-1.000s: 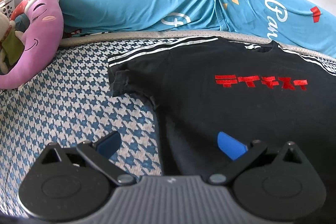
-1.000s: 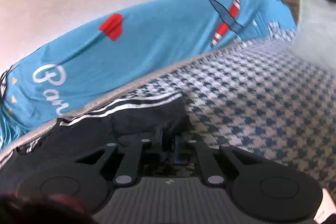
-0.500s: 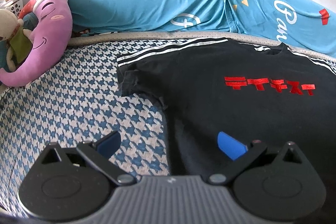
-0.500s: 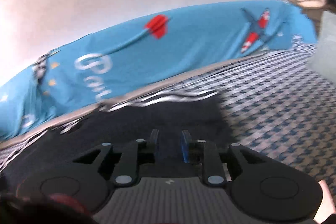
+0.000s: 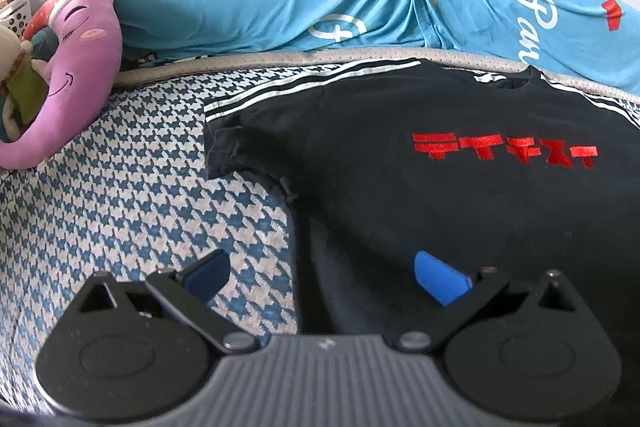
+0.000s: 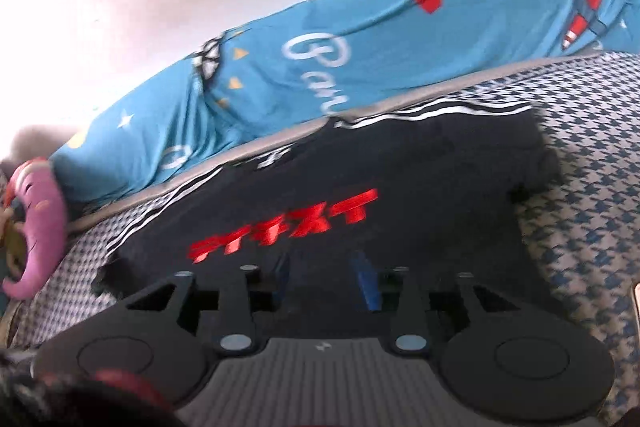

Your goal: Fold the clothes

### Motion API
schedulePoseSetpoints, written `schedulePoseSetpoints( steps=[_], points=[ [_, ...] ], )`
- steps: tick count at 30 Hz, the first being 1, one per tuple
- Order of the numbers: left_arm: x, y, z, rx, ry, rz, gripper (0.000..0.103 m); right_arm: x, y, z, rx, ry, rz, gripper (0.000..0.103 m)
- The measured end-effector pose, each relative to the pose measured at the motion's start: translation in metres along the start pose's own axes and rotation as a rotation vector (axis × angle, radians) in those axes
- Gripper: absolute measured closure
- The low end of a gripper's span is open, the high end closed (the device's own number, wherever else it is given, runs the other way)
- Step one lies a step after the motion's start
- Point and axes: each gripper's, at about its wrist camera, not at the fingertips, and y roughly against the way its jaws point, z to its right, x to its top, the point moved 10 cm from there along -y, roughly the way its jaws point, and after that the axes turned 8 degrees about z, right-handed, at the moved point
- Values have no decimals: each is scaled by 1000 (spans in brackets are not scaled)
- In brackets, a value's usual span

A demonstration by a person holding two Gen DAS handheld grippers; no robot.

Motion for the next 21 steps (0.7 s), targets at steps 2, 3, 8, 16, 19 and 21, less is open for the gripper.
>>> schedulePoseSetpoints(
  steps=[2,3,8,16,19,21],
  points=[
    [-1,-2,1,-3,1,-7,0,-8,5,-10,25,22,-19,63],
    [-2,-3,1,-4,2,-11,0,-12,6,-15,41,27,-34,63],
    [-2,-8,6,-20,12,-29,0,-33,10,-32,101,83,-85,63],
    [-5,-17,17,-21,3,-49,0,-61,14,-48,182,167,-161,63],
    [-6,-21,21,-14,-4,-54,0,-73,13,-54,195,210,-193,63],
    [-5,-23,23,-20,-1,-54,1,-81,12,-55,194,226,-216,63]
  ],
)
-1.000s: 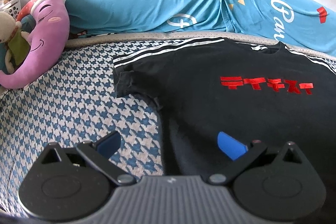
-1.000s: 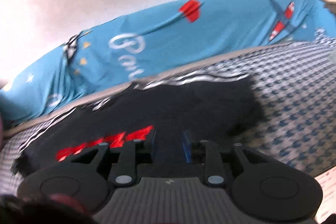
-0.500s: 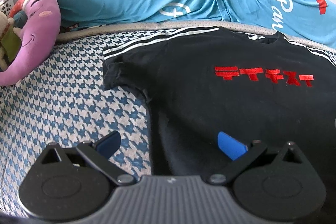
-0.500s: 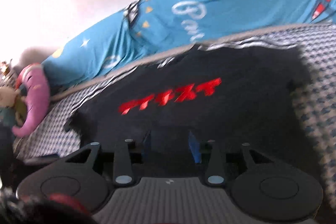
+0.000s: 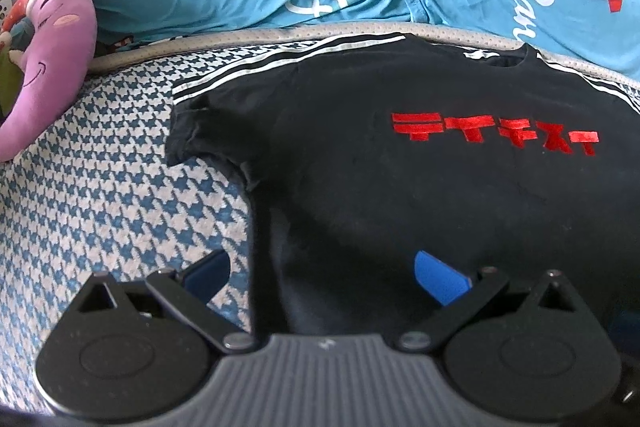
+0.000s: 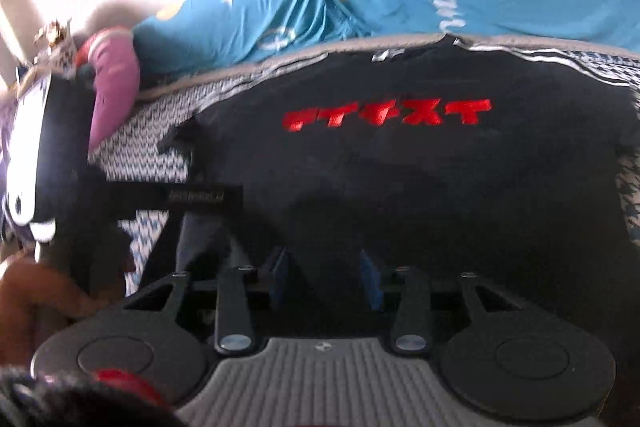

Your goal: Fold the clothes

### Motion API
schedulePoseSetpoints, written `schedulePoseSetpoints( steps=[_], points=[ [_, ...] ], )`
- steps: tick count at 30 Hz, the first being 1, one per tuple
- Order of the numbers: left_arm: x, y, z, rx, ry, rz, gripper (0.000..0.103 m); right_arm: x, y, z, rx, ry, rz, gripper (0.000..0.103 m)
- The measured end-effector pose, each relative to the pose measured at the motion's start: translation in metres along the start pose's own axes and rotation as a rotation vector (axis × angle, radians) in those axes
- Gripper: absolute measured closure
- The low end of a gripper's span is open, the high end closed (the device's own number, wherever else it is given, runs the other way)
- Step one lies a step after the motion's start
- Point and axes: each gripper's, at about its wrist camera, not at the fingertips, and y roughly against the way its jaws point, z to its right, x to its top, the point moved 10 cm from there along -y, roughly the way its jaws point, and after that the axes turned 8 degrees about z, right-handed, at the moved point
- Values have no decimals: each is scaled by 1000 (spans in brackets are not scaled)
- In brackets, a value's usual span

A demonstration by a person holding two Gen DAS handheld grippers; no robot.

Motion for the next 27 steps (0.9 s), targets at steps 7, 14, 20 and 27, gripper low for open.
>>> schedulePoseSetpoints(
  steps=[7,14,20,27],
  points=[
    [0,-5,11,-5,-16,-7,9,-16,-8,1,-18,20,-58,63],
    [-2,-6,25,-58,-20,-17,27,-24,-14,10,-43,17,-93,63],
    [4,2,36,-130,-14,4,42,-20,-14,23,-83,-4,-79,67],
    [29,21,25,-122,15,84,24,-1,-4,30,-104,-8,-2,68]
  ],
)
